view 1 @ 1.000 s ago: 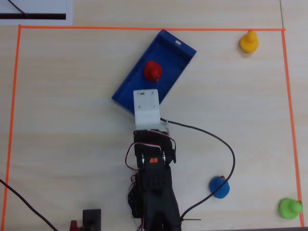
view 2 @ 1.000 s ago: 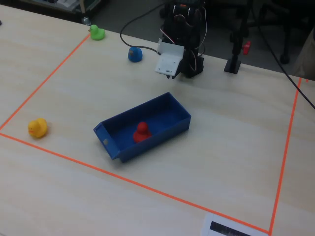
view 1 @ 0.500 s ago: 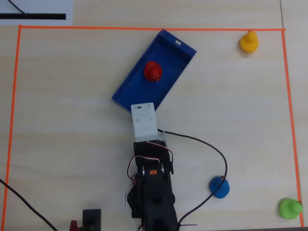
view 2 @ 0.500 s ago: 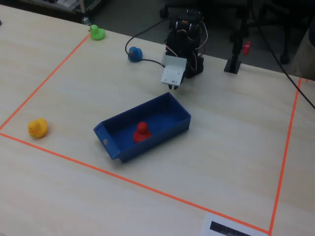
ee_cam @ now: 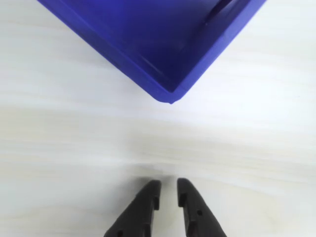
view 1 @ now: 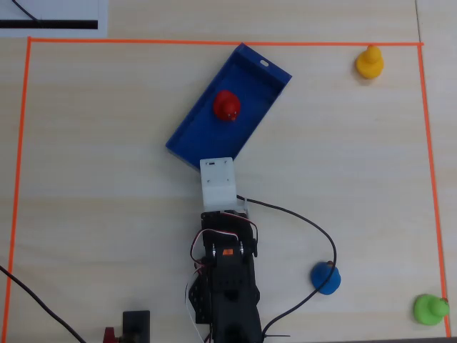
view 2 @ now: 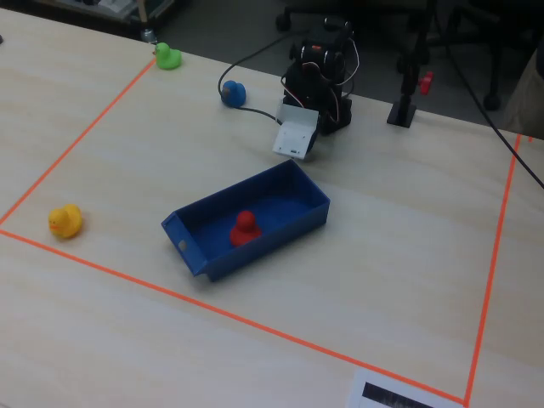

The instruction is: Grasp red duck and put it into box.

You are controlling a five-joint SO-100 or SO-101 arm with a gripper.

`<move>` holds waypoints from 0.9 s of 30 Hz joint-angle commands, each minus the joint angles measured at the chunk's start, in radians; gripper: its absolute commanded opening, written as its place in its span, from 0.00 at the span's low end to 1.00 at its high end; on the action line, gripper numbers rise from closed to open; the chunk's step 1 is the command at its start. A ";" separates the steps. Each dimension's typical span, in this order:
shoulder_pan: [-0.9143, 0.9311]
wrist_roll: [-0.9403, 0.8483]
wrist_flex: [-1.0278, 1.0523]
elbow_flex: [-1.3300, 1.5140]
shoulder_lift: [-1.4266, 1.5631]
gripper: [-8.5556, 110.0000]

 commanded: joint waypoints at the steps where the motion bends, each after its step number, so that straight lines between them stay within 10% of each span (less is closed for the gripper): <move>1: 0.015 -0.011 0.015 0.009 0.002 0.07; 27: 0.029 -0.011 0.003 0.029 0.002 0.08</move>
